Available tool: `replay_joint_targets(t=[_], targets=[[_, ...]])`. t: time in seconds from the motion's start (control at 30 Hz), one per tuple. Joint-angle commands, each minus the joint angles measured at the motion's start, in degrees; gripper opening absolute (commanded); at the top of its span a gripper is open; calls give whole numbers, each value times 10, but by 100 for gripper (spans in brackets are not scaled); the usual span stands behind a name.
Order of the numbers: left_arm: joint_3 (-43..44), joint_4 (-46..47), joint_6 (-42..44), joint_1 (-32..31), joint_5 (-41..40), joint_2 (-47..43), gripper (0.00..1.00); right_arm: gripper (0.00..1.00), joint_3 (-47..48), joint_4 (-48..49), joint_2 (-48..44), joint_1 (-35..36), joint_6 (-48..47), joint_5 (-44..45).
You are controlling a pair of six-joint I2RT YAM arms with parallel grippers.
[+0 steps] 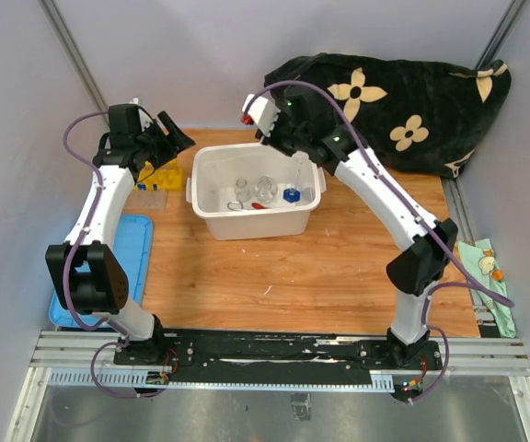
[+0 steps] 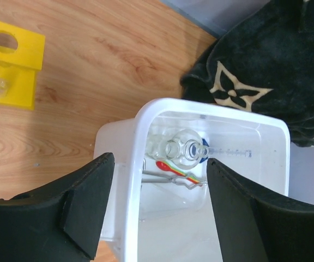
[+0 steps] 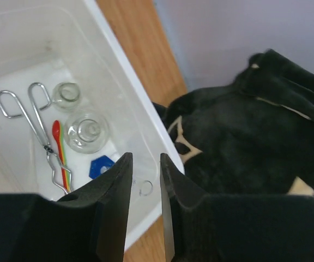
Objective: Organize the chemistry lab equipment
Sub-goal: Pick up the storage box lid at the center of the board.
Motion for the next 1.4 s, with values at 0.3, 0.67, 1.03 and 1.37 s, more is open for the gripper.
replay_joint_targets(t=[0.3,0.67,1.03,1.37], targets=[[84,-172,-1,4,-182,-51,60,29,-96,41,-143,-68,166,195],[-60,-256,44,3,-220,-171,56,30,-56,-58,-135,-128,332,111],[-182,-263,81,3,-264,-123,56,30,-134,-33,-174,-129,338,101],[-221,-213,156,15,-341,-50,55,30,-186,-13,-186,-129,339,83]])
